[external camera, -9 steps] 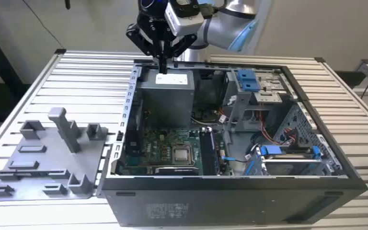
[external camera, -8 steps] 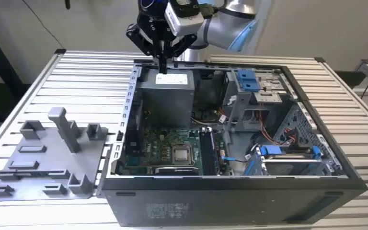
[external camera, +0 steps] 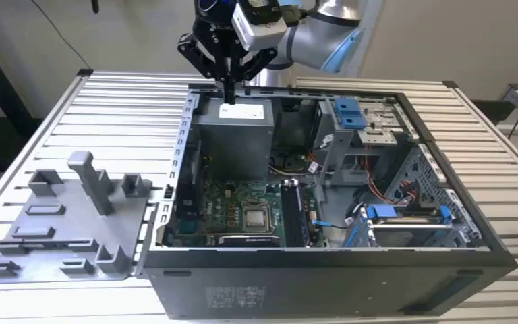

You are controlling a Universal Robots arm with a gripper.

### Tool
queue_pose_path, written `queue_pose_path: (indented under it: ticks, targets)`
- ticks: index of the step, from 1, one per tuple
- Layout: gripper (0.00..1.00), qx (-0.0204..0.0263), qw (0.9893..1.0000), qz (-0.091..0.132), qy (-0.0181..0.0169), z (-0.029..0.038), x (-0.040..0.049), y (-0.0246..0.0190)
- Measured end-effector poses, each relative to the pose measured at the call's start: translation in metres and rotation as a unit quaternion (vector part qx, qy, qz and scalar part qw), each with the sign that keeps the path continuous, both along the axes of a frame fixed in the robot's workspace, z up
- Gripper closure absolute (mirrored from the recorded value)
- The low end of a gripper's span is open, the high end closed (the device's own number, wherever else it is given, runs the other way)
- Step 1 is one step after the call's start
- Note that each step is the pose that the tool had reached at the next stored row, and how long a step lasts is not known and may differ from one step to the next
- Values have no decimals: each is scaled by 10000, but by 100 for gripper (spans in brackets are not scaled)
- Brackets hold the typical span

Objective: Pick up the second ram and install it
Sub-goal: 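Reach for the second ram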

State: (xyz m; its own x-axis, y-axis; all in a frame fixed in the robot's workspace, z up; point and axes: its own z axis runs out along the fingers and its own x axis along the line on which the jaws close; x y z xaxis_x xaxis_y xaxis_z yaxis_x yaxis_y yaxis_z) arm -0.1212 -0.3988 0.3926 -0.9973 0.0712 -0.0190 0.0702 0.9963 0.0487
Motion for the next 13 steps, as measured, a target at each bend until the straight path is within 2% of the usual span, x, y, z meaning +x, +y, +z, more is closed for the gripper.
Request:
queue_pose_path:
  ticks: [6,13]
  targets:
    - [89,-1,10000,-1,0,1,-19,-1]
    - [89,0,10000,0,0,0,-152,0]
